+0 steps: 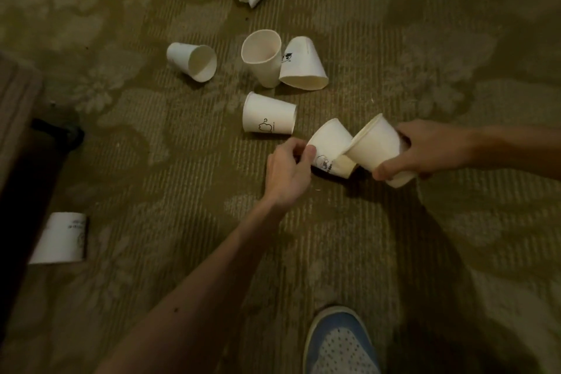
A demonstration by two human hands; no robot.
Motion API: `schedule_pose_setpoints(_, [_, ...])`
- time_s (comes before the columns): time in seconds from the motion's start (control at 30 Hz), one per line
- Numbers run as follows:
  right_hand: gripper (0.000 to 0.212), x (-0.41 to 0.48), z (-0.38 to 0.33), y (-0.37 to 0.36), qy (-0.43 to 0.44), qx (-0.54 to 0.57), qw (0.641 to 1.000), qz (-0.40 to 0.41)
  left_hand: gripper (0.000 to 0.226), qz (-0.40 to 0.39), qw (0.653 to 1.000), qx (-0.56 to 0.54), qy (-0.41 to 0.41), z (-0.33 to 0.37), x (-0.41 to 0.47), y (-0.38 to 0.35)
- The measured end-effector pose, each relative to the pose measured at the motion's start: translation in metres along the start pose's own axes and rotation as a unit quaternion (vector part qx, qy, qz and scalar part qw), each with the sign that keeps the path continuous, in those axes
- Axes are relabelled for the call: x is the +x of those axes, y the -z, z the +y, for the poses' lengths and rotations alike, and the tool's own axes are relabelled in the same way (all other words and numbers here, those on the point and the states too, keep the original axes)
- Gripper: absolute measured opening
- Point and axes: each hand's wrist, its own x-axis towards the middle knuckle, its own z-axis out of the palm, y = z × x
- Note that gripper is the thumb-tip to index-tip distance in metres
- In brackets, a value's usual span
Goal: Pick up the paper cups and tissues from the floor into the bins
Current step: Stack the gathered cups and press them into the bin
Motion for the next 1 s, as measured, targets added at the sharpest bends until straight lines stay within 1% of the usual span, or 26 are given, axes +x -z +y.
schedule_pose_setpoints(0.1, [0.04,0.006,-0.007,0.0,0.026,0.017,0.999,0.013,0.023,-0.01,0.998,-0.056,0.012,0.004,-0.005,0.002])
schedule_pose_setpoints(0.17, [0.044,0.005,-0.011,-0.003,0.032,0.004,0.999,-0.006,0.025,-0.02,0.996,-0.086,0.001,0.006,-0.011,0.006])
schedule_pose_setpoints(0.23, [0.057,0.004,-0.014,-0.006,0.046,-0.03,0.998,-0.038,0.027,-0.022,0.995,-0.101,-0.011,0.006,-0.019,0.011])
schedule_pose_setpoints(0.3, [0.07,0.002,-0.018,-0.01,0.073,-0.064,0.993,-0.062,0.029,-0.02,0.995,-0.091,-0.03,0.004,-0.027,0.019])
schedule_pose_setpoints(0.37, [0.075,-0.001,-0.024,-0.013,0.105,-0.069,0.989,-0.083,0.033,-0.031,0.994,-0.088,-0.053,0.003,-0.033,0.029])
schedule_pose_setpoints(0.43, [0.072,-0.004,-0.032,-0.014,0.115,-0.028,0.987,-0.113,0.036,-0.045,0.993,-0.075,-0.077,0.004,-0.036,0.036])
schedule_pose_setpoints(0.5, [0.074,-0.007,-0.037,-0.016,0.103,0.039,0.984,-0.137,0.038,-0.057,0.992,-0.065,-0.088,0.008,-0.039,0.039])
schedule_pose_setpoints(0.53, [0.078,-0.007,-0.039,-0.016,0.099,0.062,0.983,-0.142,0.041,-0.063,0.992,-0.067,-0.088,0.01,-0.04,0.04])
schedule_pose_setpoints(0.6, [0.084,-0.008,-0.041,-0.015,0.091,0.084,0.981,-0.148,0.052,-0.068,0.992,-0.069,-0.083,0.014,-0.04,0.04])
schedule_pose_setpoints(0.67, [0.082,-0.009,-0.044,-0.014,0.076,0.106,0.979,-0.158,0.064,-0.067,0.991,-0.077,-0.083,0.017,-0.039,0.04])
schedule_pose_setpoints(0.77, [0.079,-0.009,-0.046,-0.012,0.06,0.156,0.973,-0.161,0.067,-0.061,0.991,-0.085,-0.085,0.019,-0.038,0.039])
schedule_pose_setpoints(0.83, [0.08,-0.007,-0.046,-0.012,0.055,0.189,0.969,-0.147,0.061,-0.057,0.993,-0.075,-0.071,0.02,-0.034,0.04])
schedule_pose_setpoints(0.9, [0.077,-0.005,-0.045,-0.013,0.052,0.213,0.968,-0.125,0.044,-0.032,0.995,-0.051,-0.074,0.02,-0.026,0.044])
schedule_pose_setpoints(1.0, [0.074,-0.002,-0.046,-0.013,0.048,0.224,0.97,-0.082,0.021,0.061,0.993,-0.009,-0.1,0.02,-0.007,0.059])
